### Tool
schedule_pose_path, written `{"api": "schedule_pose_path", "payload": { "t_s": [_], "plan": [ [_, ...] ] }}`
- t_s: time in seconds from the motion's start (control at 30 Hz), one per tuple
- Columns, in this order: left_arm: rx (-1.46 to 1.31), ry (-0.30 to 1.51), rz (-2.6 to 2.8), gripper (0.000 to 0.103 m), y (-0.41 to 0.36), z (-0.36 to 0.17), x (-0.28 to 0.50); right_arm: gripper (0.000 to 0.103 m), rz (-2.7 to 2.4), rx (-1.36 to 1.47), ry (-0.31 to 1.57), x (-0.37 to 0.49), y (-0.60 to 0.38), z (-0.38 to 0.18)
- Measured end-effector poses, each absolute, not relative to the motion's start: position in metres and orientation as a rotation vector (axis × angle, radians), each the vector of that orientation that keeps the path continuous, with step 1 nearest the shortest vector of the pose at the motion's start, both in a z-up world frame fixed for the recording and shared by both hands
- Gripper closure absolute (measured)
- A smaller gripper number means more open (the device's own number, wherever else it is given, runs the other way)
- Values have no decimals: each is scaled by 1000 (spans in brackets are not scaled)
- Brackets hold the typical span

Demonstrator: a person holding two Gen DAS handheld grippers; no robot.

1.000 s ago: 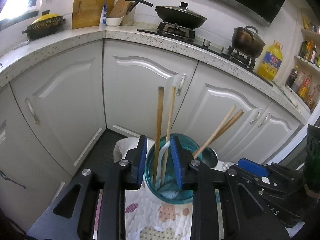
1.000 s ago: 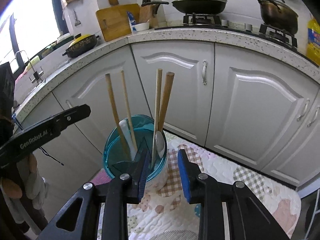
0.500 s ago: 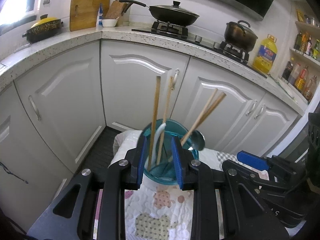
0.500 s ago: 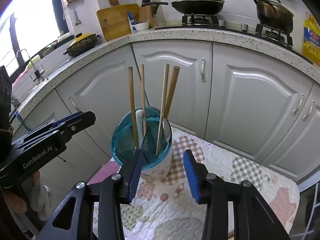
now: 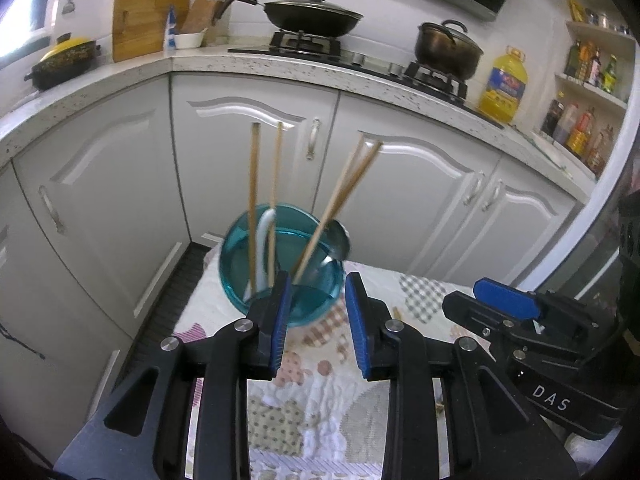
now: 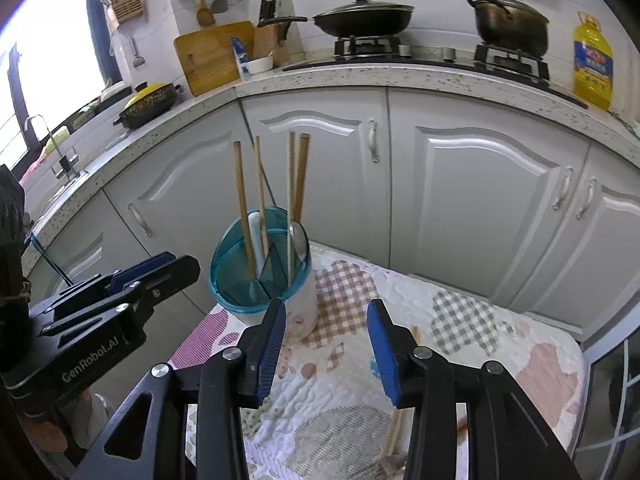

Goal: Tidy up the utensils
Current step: 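Withdraw both grippers from the cup back over the quilt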

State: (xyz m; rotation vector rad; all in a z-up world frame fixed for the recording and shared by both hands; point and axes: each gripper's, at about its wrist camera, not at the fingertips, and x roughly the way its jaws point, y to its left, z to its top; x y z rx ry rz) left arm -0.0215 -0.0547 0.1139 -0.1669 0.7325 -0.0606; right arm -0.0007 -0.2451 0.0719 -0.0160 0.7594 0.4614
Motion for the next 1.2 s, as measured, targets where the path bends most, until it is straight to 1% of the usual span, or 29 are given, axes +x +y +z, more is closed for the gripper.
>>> {"api": "schedule_pose_path", "payload": {
  "t_s": [0.63,1.2],
  "plan": [
    [-112,744,-159,76,-117,115,-37,61,351,29,764,-34,-308,70],
    [-48,782,-224,76,-158,101,-41,61,276,69,802,-48,-353,54]
  ]
}}
